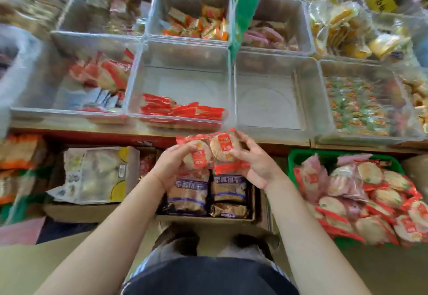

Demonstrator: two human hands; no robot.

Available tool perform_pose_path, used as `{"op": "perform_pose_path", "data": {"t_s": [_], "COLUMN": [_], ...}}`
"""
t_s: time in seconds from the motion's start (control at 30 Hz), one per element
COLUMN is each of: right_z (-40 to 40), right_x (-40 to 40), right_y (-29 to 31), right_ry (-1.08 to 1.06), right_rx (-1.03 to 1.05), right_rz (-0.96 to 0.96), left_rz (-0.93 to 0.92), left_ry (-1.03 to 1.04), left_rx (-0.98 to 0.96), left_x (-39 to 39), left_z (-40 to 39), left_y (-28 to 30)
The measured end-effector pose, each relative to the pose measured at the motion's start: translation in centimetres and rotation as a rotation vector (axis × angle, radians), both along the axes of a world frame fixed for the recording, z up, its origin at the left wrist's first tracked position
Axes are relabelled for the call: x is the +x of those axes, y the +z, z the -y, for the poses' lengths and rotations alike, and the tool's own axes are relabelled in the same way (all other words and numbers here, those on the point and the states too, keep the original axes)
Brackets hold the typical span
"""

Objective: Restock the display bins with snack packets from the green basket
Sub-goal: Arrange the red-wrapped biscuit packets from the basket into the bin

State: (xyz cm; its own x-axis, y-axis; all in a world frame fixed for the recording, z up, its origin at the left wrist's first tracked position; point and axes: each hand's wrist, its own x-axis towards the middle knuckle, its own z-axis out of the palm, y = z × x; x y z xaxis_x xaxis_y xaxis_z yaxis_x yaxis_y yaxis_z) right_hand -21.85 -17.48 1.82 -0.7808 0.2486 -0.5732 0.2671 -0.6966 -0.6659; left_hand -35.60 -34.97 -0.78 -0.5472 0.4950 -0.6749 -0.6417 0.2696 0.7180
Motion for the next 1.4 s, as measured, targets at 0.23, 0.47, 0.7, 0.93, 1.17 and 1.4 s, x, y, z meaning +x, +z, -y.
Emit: {"op": "perform_pose_path", "data": {"t_s": [0.23, 0.47, 0.7, 0.93, 1.17, 1.4], "right_z": [5.2, 4.4, 0.9, -1.8, -0.2, -1.3], "right_x": [-8.6, -12.1, -18.6, -25.3, -27.2, -27.1], "right_y": [1.1, 1.1, 1.5, -3.3, -5.5, -5.4], "right_ry": [-0.181, -0.269, -0.138, 0.463, 0.907, 0.901], "right_rx": [0.006, 0.058, 0.740, 1.526, 1.287, 1.181], "right_rz": [0.122, 0.134, 0.394, 0.513, 0.659, 0.616], "left_rz": [-0.173, -0.761, -1.291, -1.304, -1.363, -1.438], "left_ry": [0.061, 0.020, -0.201, -0.183, -0.242, -0.247], "left_rx": [0.063, -0.106, -0.298, -0.289, -0.316, -0.347], "left_x": [-11.4, -17.9, -22.0, -23.1, -23.8, -23.6], "left_z": [4.5, 1.1, -1.8, -2.5, -2.8, -3.0], "left_y": [1.0, 2.0, -0.5, -2.5, -3.8, -4.2]}}
